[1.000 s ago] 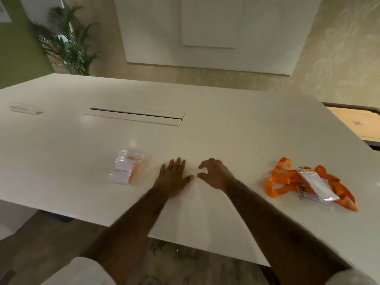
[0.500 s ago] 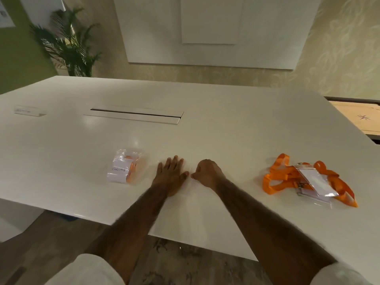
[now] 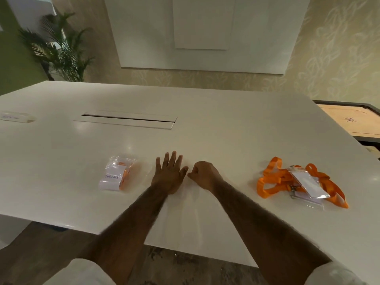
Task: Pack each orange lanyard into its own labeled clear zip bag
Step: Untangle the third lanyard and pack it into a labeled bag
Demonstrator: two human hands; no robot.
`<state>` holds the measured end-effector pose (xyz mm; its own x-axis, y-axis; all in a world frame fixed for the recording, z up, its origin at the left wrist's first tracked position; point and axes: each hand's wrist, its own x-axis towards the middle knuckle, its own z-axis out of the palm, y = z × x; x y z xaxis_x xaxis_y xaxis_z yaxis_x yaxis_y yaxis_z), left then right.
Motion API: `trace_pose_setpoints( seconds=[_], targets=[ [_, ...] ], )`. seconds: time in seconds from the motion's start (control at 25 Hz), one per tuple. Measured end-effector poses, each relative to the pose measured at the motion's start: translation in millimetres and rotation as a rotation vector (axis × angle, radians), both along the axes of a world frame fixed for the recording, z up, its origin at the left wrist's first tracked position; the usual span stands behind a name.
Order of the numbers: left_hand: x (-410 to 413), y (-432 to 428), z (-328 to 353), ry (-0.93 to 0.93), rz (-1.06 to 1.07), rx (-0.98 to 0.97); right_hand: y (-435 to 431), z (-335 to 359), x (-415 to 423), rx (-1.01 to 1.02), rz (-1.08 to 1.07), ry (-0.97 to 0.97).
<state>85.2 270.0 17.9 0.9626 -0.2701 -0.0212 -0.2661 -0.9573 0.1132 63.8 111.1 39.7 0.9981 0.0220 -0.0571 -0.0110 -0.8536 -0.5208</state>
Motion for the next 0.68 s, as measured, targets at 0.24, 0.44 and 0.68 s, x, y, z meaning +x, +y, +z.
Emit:
trace_pose_setpoints(
  seconds=[0.24, 0.44, 0.68],
  targets=[
    [14.7, -64.8, 28.4, -0.081, -0.193, -0.092, -61.5, 26.6, -3.2, -0.042, -0.109, -0.031],
    [5.0, -148.1, 37.0, -0.024, -0.359, -0.195, -148.7, 43.4, -25.0, -0.108, -0.287, -0.109],
    [-21.6, -245.3, 44.6, -0.01, -0.474, -0.298, -272.7, 47.3, -68.3, -0.091, -0.475, -0.092]
  ],
)
